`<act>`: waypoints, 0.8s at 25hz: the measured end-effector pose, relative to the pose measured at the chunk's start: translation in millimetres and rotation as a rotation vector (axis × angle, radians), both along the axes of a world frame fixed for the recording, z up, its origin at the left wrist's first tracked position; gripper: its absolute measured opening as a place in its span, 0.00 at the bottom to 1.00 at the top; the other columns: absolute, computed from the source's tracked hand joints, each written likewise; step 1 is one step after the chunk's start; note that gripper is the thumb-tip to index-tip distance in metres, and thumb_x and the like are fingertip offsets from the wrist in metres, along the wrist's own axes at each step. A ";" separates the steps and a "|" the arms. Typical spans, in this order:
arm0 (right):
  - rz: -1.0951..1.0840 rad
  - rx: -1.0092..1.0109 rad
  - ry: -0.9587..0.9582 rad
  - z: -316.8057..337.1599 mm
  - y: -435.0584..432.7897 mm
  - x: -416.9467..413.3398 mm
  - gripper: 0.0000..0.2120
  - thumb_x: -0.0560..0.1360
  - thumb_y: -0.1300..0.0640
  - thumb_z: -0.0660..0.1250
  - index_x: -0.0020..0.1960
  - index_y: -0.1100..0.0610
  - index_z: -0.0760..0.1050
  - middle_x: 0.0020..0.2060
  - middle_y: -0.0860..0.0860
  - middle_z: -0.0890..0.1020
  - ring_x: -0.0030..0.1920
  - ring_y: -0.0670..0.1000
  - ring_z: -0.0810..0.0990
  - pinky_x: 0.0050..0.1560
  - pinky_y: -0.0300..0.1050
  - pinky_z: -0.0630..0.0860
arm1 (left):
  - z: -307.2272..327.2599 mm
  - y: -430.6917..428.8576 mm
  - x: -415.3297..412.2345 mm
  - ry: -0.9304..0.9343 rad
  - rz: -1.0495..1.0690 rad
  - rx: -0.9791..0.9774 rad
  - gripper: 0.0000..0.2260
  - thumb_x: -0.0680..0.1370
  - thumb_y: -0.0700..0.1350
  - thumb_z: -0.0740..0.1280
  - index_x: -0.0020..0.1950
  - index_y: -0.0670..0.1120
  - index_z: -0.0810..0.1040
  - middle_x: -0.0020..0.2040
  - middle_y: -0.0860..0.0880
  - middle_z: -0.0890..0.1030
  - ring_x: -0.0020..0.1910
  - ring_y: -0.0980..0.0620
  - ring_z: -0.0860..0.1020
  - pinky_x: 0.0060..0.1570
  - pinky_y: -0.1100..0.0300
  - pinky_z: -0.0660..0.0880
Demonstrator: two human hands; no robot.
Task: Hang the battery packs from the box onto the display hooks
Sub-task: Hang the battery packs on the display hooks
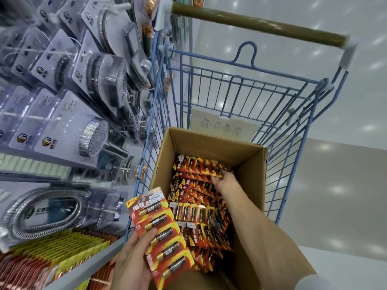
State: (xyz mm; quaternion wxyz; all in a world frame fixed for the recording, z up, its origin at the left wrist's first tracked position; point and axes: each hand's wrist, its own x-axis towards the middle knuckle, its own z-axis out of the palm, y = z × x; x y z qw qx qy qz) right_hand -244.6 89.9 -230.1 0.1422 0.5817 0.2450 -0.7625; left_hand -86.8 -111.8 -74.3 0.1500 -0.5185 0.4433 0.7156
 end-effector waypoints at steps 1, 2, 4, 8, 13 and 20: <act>-0.087 -0.002 -0.037 3.4 -1.6 3.8 0.20 0.83 0.61 0.64 0.74 0.61 0.71 0.64 0.61 0.81 0.63 0.59 0.82 0.66 0.59 0.78 | 3.4 -2.0 -0.9 0.015 0.017 0.019 0.16 0.76 0.39 0.71 0.63 0.45 0.81 0.56 0.37 0.86 0.58 0.34 0.83 0.63 0.35 0.76; -0.055 0.037 -0.027 18.3 -5.7 13.3 0.18 0.82 0.62 0.65 0.72 0.60 0.73 0.60 0.61 0.83 0.59 0.58 0.84 0.64 0.58 0.79 | 8.3 -3.1 -0.4 -0.001 0.008 0.021 0.16 0.74 0.40 0.72 0.62 0.46 0.81 0.54 0.38 0.87 0.57 0.35 0.84 0.61 0.37 0.77; 0.149 0.122 0.078 57.2 -15.5 46.5 0.13 0.81 0.62 0.68 0.65 0.58 0.76 0.54 0.58 0.86 0.53 0.57 0.87 0.61 0.57 0.81 | 24.2 -4.6 -3.1 0.042 -0.008 0.065 0.19 0.73 0.42 0.73 0.63 0.47 0.82 0.54 0.39 0.87 0.56 0.34 0.84 0.61 0.36 0.77; 0.398 0.177 0.346 142.5 -7.0 113.6 0.13 0.81 0.59 0.67 0.66 0.55 0.77 0.56 0.58 0.86 0.56 0.62 0.86 0.61 0.67 0.79 | 67.7 -6.6 1.0 0.165 -0.058 0.096 0.19 0.75 0.49 0.71 0.66 0.47 0.81 0.56 0.39 0.87 0.52 0.34 0.86 0.60 0.35 0.77; 0.493 0.173 0.533 232.8 13.9 165.8 0.15 0.80 0.59 0.66 0.66 0.57 0.76 0.57 0.61 0.85 0.57 0.64 0.85 0.57 0.61 0.81 | 115.2 -7.4 41.3 0.325 -0.086 0.042 0.18 0.79 0.52 0.68 0.68 0.48 0.79 0.57 0.39 0.86 0.53 0.35 0.86 0.57 0.38 0.79; 0.711 0.125 0.733 296.4 29.7 259.8 0.12 0.81 0.63 0.64 0.62 0.60 0.79 0.54 0.63 0.85 0.50 0.63 0.86 0.50 0.60 0.83 | 168.3 4.6 169.6 0.536 0.007 -0.148 0.12 0.78 0.49 0.70 0.58 0.48 0.86 0.54 0.37 0.86 0.46 0.37 0.86 0.49 0.42 0.83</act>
